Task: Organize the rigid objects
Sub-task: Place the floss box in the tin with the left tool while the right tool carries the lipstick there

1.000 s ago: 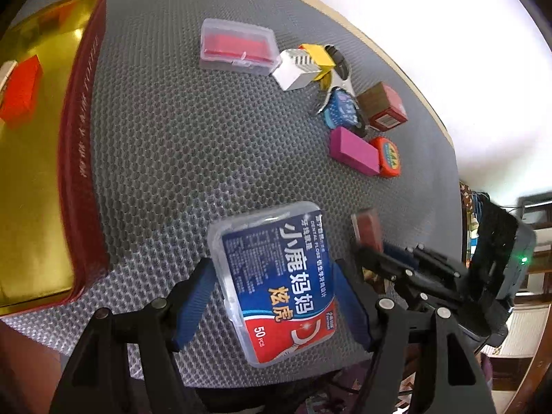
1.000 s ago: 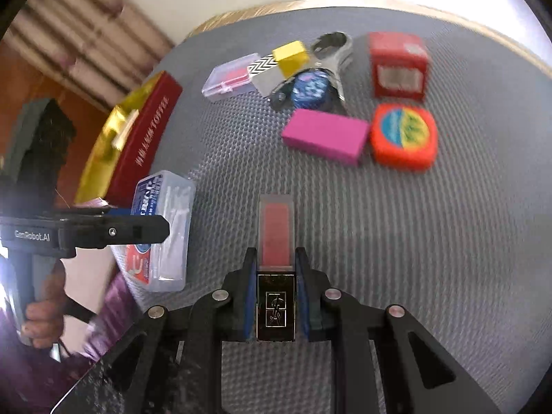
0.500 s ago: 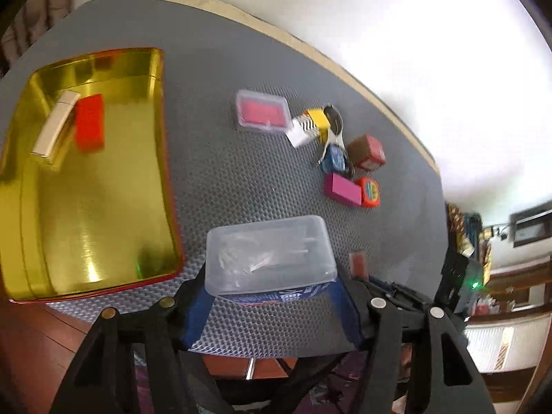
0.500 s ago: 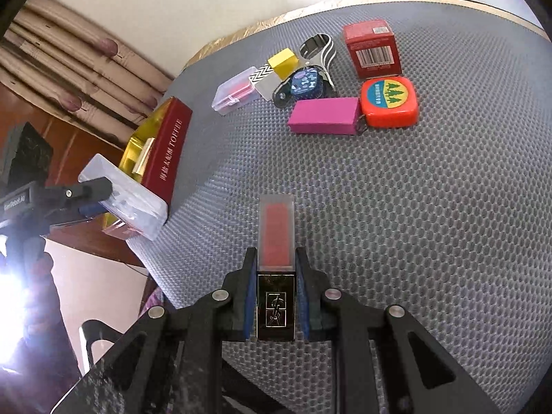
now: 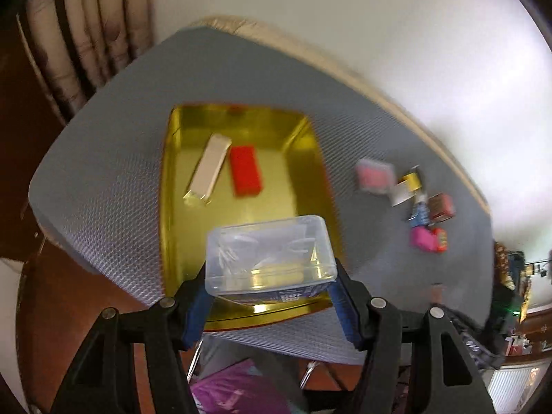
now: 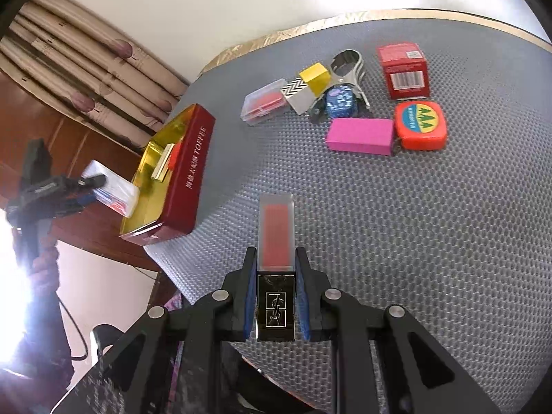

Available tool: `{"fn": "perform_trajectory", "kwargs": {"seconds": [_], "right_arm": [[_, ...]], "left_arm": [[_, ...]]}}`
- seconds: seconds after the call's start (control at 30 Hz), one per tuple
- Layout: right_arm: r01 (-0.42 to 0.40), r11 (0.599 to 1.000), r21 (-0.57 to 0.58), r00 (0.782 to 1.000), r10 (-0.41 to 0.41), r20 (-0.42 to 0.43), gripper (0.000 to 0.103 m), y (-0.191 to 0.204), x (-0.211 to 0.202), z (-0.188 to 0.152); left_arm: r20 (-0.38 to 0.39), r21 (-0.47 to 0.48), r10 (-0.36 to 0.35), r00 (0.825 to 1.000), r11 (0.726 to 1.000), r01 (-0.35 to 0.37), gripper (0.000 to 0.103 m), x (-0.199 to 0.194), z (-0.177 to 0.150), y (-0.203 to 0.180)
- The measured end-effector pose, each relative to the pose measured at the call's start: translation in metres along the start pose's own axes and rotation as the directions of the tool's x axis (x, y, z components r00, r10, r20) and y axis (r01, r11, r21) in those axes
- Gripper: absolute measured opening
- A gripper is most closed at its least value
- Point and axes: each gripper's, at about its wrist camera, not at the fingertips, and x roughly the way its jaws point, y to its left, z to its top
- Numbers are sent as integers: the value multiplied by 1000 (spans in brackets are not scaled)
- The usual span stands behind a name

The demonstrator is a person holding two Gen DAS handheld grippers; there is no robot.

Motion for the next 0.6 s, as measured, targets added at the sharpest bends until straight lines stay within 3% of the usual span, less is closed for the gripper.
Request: {"fn": "perform_trajectory", "kwargs": {"seconds": [0.1, 0.23, 0.43, 0.6], "right_arm": [[-9, 1000, -6, 1000, 9, -3, 20, 6, 3, 2], [-9, 1000, -10, 1000, 9, -1, 20, 13, 5, 6], [-12, 1000, 1, 1000, 12, 0, 20, 13, 6, 10], [-18, 1000, 17, 1000, 18, -7, 20, 8, 9, 14]], "left_arm": [[-48, -9, 34, 998, 999, -35, 64, 27, 7, 8], [-57, -17, 56, 997, 998, -57, 64, 48, 28, 10], [-78, -52, -40, 996, 998, 36, 64, 71, 66, -2], [-53, -75, -13, 998, 997, 9, 64, 91, 96, -9]]}}
